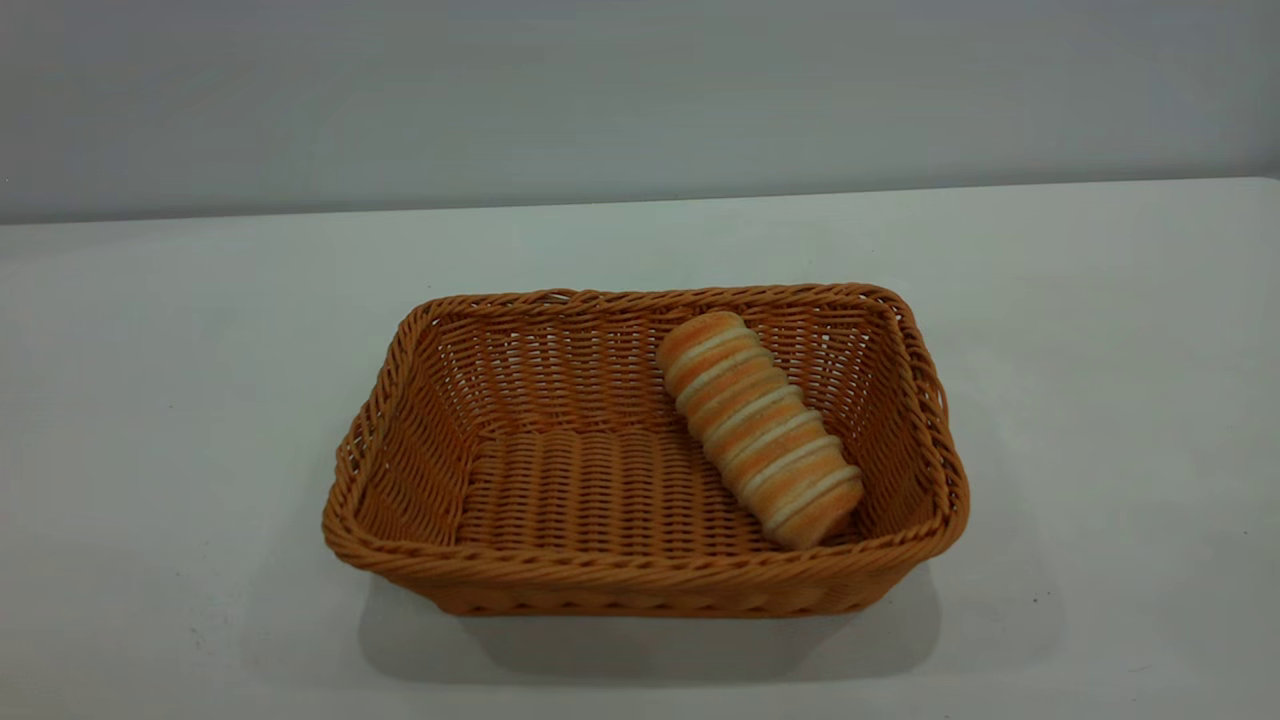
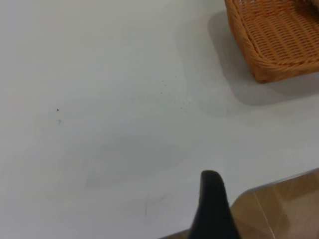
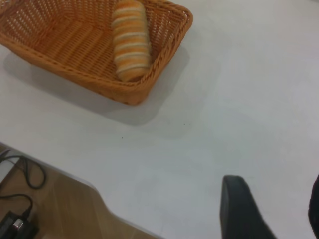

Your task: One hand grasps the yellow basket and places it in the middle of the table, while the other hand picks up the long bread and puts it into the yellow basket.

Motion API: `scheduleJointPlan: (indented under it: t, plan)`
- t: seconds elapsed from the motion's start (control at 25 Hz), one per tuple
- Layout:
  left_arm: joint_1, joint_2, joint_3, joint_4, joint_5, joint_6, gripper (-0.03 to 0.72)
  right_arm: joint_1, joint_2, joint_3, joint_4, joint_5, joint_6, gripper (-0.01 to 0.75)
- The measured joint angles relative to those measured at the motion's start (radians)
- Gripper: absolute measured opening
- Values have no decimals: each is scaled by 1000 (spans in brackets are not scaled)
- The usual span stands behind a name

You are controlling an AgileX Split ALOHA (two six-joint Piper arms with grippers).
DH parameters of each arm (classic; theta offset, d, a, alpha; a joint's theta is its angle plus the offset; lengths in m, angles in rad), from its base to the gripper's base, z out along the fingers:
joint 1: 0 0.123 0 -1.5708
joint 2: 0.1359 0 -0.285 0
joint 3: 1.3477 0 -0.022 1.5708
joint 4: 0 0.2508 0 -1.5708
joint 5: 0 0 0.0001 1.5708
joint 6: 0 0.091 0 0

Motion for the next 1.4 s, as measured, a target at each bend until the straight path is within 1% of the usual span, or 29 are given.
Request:
scheduleJointPlan:
  t: [0.28, 0.4, 0.48, 0.72, 0.84, 0.96, 1.08, 1.2, 1.28, 1.4]
  plan:
    - [0, 0, 0, 0, 0, 0, 585, 0, 0, 0, 0, 0, 0, 377]
    - [6, -5, 0, 0, 0, 0, 585, -26, 0, 0, 0, 0, 0, 377]
    - [40, -15, 0, 0, 0, 0, 585, -79, 0, 0, 0, 0, 0, 377]
    - [194, -20, 0, 0, 0, 0, 585, -266, 0, 0, 0, 0, 0, 377]
    - [255, -20, 0, 0, 0, 0, 585, -334, 0, 0, 0, 0, 0, 377]
    - [300, -20, 0, 0, 0, 0, 585, -397, 0, 0, 0, 0, 0, 377]
    - [312, -20, 0, 0, 0, 0, 585, -478, 0, 0, 0, 0, 0, 377]
    - [312, -20, 0, -1, 0, 0, 585, -545, 0, 0, 0, 0, 0, 377]
    - [312, -20, 0, -1, 0, 0, 585, -570, 0, 0, 0, 0, 0, 377]
    - [312, -20, 0, -1, 0, 0, 585, -573, 0, 0, 0, 0, 0, 377]
